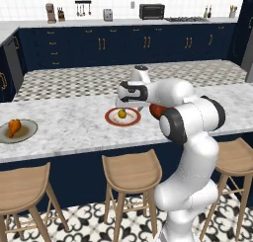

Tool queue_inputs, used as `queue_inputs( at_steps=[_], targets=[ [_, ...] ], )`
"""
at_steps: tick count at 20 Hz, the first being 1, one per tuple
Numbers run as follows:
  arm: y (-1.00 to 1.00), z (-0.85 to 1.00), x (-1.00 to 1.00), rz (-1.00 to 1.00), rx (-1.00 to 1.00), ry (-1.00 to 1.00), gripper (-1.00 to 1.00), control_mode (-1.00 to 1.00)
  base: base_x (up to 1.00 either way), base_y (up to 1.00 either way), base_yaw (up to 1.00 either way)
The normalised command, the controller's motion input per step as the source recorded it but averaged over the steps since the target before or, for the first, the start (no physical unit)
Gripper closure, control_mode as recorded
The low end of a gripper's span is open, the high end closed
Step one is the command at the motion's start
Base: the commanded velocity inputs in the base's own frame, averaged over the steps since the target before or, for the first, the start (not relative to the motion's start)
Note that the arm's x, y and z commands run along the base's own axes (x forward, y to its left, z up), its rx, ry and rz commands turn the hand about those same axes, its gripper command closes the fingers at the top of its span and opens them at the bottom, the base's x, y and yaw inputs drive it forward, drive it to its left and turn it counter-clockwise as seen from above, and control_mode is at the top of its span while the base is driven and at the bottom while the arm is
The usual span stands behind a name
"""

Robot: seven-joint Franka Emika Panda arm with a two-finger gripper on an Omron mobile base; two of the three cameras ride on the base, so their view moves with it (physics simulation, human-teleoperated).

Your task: Pick the chicken drumstick and lemon from their plates and place them in the bowl. Then put the bowl in the fridge.

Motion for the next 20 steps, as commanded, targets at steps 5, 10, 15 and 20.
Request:
queue_inputs(
  at_steps=[5,10,15,20],
  targets=[
    [0.0,-0.61,0.53,0.0,-0.01,0.01,-1.0,-1.0,0.0,0.0,0.0],
    [0.01,-0.59,0.42,0.0,0.0,0.0,-1.0,-1.0,0.0,0.0,0.0],
    [0.03,-0.31,0.35,0.0,0.0,0.0,-1.0,-1.0,0.0,0.0,0.0],
    [0.15,-0.32,0.39,0.0,0.0,0.0,1.0,-1.0,0.0,0.0,0.0]
  ],
)
